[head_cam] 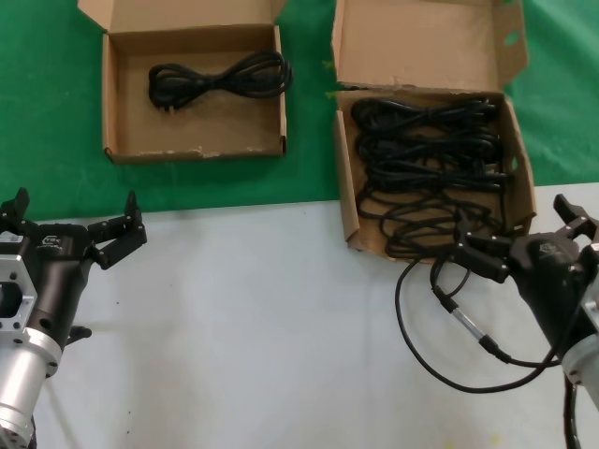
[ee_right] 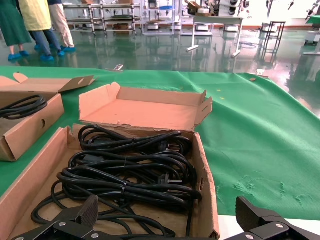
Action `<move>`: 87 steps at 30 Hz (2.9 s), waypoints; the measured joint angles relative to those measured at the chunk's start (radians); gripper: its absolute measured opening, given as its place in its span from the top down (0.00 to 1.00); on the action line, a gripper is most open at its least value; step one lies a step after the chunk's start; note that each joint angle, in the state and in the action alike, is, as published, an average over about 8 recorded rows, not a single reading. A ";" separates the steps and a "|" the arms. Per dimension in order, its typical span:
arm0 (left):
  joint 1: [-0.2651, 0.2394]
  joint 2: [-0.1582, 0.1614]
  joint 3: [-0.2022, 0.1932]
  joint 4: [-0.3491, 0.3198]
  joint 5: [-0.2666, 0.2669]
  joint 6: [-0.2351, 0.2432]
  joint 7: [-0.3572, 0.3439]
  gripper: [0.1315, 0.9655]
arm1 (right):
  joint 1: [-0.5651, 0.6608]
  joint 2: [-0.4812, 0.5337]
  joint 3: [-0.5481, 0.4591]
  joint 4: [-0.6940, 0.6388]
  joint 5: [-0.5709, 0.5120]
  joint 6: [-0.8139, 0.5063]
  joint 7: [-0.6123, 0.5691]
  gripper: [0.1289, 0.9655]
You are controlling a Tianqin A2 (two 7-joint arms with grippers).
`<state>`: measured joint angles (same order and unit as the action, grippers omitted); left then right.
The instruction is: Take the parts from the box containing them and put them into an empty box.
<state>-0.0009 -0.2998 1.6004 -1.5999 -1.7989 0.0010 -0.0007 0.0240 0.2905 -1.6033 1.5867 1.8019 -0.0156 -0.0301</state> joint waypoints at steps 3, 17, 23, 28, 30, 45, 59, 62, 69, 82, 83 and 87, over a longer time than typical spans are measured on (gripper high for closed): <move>0.000 0.000 0.000 0.000 0.000 0.000 0.000 0.00 | 0.000 0.000 0.000 0.000 0.000 0.000 0.000 0.00; 0.000 0.000 0.000 0.000 0.000 0.000 0.000 0.00 | 0.000 0.000 0.000 0.000 0.000 0.000 0.000 0.00; 0.000 0.000 0.000 0.000 0.000 0.000 0.000 0.00 | 0.000 0.000 0.000 0.000 0.000 0.000 0.000 0.00; 0.000 0.000 0.000 0.000 0.000 0.000 0.000 0.00 | 0.000 0.000 0.000 0.000 0.000 0.000 0.000 0.00; 0.000 0.000 0.000 0.000 0.000 0.000 0.000 0.00 | 0.000 0.000 0.000 0.000 0.000 0.000 0.000 0.00; 0.000 0.000 0.000 0.000 0.000 0.000 0.000 0.00 | 0.000 0.000 0.000 0.000 0.000 0.000 0.000 0.00; 0.000 0.000 0.000 0.000 0.000 0.000 0.000 0.00 | 0.000 0.000 0.000 0.000 0.000 0.000 0.000 0.00; 0.000 0.000 0.000 0.000 0.000 0.000 0.000 0.00 | 0.000 0.000 0.000 0.000 0.000 0.000 0.000 0.00; 0.000 0.000 0.000 0.000 0.000 0.000 0.000 0.00 | 0.000 0.000 0.000 0.000 0.000 0.000 0.000 0.00; 0.000 0.000 0.000 0.000 0.000 0.000 0.000 0.00 | 0.000 0.000 0.000 0.000 0.000 0.000 0.000 0.00; 0.000 0.000 0.000 0.000 0.000 0.000 0.000 0.00 | 0.000 0.000 0.000 0.000 0.000 0.000 0.000 0.00; 0.000 0.000 0.000 0.000 0.000 0.000 0.000 0.00 | 0.000 0.000 0.000 0.000 0.000 0.000 0.000 0.00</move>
<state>-0.0009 -0.2998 1.6004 -1.5999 -1.7989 0.0010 -0.0007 0.0240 0.2905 -1.6033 1.5867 1.8019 -0.0156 -0.0301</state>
